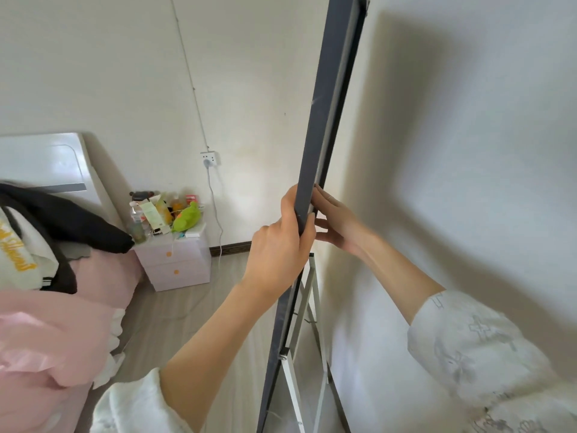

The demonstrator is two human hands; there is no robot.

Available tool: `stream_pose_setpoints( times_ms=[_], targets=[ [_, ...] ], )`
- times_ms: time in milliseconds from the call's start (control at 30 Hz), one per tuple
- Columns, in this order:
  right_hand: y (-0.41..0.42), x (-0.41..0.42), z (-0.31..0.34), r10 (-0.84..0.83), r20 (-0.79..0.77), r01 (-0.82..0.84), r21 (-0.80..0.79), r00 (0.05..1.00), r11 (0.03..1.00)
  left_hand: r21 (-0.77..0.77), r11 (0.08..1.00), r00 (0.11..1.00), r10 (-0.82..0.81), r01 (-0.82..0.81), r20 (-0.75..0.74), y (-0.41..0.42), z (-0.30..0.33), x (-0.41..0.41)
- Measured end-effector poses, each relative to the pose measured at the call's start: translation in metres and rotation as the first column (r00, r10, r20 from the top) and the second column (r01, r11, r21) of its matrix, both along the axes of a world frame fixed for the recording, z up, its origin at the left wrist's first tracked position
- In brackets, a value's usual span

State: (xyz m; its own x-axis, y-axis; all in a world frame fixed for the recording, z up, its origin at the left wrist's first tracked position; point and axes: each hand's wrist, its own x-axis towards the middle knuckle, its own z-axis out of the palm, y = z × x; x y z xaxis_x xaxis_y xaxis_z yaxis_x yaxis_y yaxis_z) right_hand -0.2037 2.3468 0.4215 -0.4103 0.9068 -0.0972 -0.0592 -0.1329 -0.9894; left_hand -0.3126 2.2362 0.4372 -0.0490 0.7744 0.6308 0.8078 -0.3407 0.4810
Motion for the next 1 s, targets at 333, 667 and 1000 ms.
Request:
stream_pose_setpoints(
  times_ms=[333,667,1000],
  targets=[
    [-0.03,0.019,-0.044,-0.128,0.066,0.133,-0.086,0.99,0.987,-0.207,0.975,0.996,-0.087,0.085,-0.001,-0.011,-0.016,-0.005],
    [-0.104,0.018,-0.159,-0.17,0.448,0.335,-0.32,0.878,0.886,-0.509,0.831,0.971,-0.233,0.226,0.049,-0.04,-0.1,-0.047],
    [-0.125,-0.029,-0.294,0.144,0.743,0.054,-0.236,0.654,0.97,-0.716,0.651,0.967,-0.189,0.252,0.168,-0.023,-0.207,-0.069]
  ],
)
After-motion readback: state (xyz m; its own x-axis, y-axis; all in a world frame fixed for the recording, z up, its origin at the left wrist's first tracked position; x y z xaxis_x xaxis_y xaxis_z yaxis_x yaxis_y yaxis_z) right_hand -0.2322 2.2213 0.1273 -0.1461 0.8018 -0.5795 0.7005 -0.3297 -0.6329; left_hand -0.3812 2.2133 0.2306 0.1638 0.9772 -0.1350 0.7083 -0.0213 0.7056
